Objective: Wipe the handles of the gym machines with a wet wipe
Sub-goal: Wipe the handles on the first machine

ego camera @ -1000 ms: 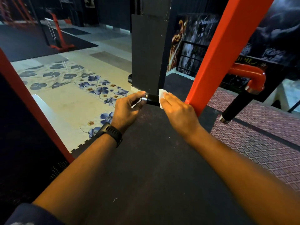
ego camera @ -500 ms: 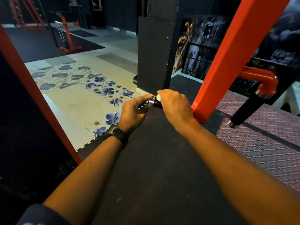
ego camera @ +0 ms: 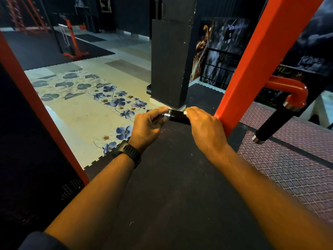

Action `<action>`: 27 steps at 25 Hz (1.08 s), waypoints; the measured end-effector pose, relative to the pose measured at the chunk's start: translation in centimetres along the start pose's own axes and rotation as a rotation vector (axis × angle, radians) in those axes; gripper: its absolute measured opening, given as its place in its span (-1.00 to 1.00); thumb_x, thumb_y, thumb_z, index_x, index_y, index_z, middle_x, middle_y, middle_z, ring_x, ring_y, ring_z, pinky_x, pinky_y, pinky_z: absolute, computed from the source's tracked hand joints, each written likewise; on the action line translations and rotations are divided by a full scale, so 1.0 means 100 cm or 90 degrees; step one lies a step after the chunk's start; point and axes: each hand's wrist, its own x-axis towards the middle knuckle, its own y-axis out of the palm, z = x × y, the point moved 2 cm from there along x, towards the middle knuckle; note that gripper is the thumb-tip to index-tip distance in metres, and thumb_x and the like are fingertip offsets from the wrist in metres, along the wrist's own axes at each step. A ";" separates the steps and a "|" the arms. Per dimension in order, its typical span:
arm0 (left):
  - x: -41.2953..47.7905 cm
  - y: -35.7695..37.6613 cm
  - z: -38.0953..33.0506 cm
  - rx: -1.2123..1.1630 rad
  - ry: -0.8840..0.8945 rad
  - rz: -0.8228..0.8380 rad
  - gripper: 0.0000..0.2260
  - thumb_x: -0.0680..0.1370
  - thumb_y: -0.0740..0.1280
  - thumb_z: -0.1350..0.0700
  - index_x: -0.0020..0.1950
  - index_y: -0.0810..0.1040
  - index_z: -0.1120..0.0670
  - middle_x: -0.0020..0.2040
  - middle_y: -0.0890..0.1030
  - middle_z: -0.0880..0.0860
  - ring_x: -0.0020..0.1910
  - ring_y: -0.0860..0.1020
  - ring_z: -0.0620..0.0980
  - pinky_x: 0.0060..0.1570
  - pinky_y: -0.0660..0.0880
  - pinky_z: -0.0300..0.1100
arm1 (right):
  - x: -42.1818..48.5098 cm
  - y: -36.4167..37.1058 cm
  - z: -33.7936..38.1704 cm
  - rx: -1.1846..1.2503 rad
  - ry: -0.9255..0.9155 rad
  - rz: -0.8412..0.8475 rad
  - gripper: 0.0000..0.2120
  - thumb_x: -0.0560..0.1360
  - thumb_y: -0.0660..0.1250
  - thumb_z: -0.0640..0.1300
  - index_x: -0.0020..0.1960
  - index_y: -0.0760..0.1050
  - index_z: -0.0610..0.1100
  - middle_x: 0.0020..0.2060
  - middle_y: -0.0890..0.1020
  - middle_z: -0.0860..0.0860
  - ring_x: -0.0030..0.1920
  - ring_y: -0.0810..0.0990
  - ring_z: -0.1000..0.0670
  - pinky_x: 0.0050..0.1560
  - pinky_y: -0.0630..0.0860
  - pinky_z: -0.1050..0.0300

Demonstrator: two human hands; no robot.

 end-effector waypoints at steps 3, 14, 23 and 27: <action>0.001 0.001 -0.001 -0.022 -0.012 -0.006 -0.63 0.55 0.44 0.25 0.31 0.53 -0.04 0.16 0.62 -0.10 0.16 0.61 -0.18 0.20 0.56 -0.19 | -0.009 0.000 -0.008 -0.068 -0.048 -0.009 -0.65 0.44 0.43 -0.37 0.22 0.53 -0.33 0.17 0.60 -0.31 0.18 0.62 -0.26 -0.04 0.65 -0.09; 0.006 0.005 0.005 -0.017 -0.012 0.000 -0.67 0.56 0.43 0.24 0.30 0.58 0.02 0.20 0.65 -0.01 0.21 0.61 -0.10 0.22 0.58 -0.07 | -0.028 0.006 -0.014 -0.100 -0.092 -0.051 -0.72 0.49 0.41 -0.37 0.19 0.57 -0.31 0.13 0.64 -0.26 0.15 0.65 -0.18 0.03 0.66 0.02; 0.009 0.007 0.002 -0.073 -0.035 0.012 -0.66 0.54 0.44 0.25 0.25 0.57 -0.07 0.17 0.64 -0.10 0.20 0.61 -0.17 0.23 0.56 -0.13 | -0.023 0.002 -0.063 -0.406 -0.556 -0.037 -0.67 0.63 0.11 -0.40 0.35 0.45 -0.38 0.35 0.48 -0.33 0.39 0.46 -0.26 0.44 0.36 -0.12; 0.011 0.007 0.008 -0.051 -0.020 0.000 -0.70 0.55 0.44 0.23 0.27 0.62 0.03 0.18 0.67 -0.01 0.19 0.62 -0.13 0.22 0.58 -0.03 | -0.016 0.011 -0.053 -0.461 -0.557 -0.012 -0.62 0.61 0.20 -0.34 0.40 0.36 -0.43 0.39 0.41 -0.36 0.45 0.37 -0.30 0.39 0.42 -0.10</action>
